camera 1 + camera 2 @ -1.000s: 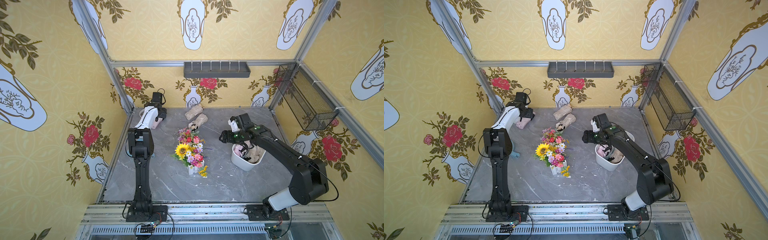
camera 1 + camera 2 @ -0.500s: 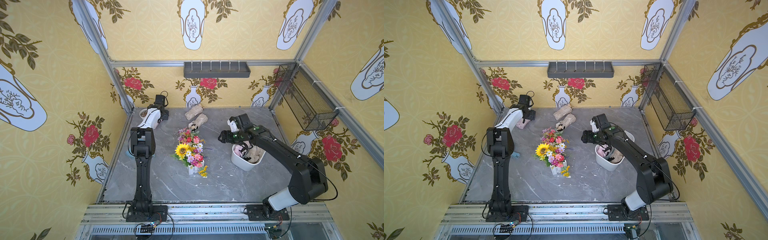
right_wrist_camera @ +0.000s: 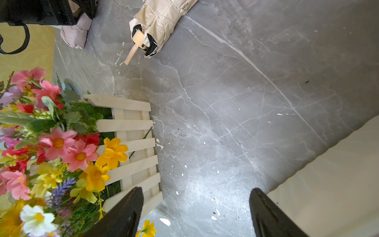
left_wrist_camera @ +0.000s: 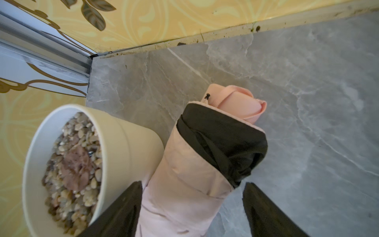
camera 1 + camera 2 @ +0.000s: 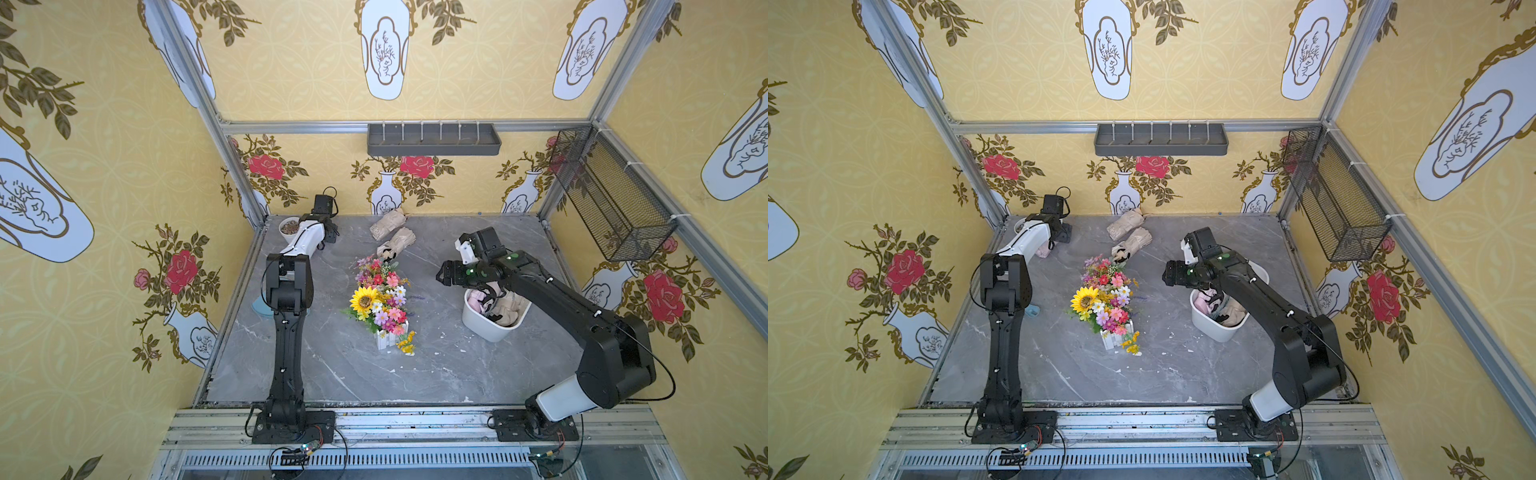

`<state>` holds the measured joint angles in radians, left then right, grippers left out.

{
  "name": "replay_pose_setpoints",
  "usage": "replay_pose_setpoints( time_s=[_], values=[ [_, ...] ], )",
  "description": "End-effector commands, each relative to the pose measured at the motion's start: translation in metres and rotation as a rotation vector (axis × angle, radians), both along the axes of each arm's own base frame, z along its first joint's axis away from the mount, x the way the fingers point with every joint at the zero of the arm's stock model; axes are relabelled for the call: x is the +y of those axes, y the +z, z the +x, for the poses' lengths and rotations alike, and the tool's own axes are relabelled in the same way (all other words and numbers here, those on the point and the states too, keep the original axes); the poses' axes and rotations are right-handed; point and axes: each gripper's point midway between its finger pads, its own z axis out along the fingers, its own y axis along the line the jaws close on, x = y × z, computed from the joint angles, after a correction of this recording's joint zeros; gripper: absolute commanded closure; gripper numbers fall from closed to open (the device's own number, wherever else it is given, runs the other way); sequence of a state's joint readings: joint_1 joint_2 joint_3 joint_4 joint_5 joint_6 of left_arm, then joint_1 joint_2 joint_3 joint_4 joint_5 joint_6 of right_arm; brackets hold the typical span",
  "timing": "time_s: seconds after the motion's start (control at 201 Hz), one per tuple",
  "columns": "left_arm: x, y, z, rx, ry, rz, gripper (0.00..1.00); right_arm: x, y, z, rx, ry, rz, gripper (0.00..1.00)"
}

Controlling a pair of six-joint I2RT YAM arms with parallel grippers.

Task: Put the umbrella into the storage box
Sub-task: Pick up the umbrella from the center of the board.

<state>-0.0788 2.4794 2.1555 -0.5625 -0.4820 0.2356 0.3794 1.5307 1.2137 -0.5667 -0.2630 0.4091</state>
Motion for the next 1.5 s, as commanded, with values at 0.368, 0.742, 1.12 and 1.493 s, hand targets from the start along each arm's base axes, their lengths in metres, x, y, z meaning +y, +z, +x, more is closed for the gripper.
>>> replay_pose_setpoints(
  time_s=[0.368, 0.742, 1.12, 1.493],
  values=[
    [0.010, -0.025, 0.010, 0.006, 0.013, 0.055, 0.13, 0.011, 0.007, 0.009, -0.030, 0.000, 0.051, 0.16],
    [0.013, -0.036, 0.008, 0.031, 0.016, 0.070, 0.22, 0.012, 0.015, 0.008, -0.045, 0.010, 0.064, 0.19],
    [-0.009, -0.036, -0.011, 0.074, 0.015, -0.031, 0.49, 0.006, 0.034, -0.002, -0.066, 0.001, 0.063, 0.21],
    [-0.048, -0.015, -0.050, 0.135, 0.027, -0.241, 0.70, -0.006, 0.057, -0.030, -0.067, -0.024, 0.084, 0.21]
  ],
)
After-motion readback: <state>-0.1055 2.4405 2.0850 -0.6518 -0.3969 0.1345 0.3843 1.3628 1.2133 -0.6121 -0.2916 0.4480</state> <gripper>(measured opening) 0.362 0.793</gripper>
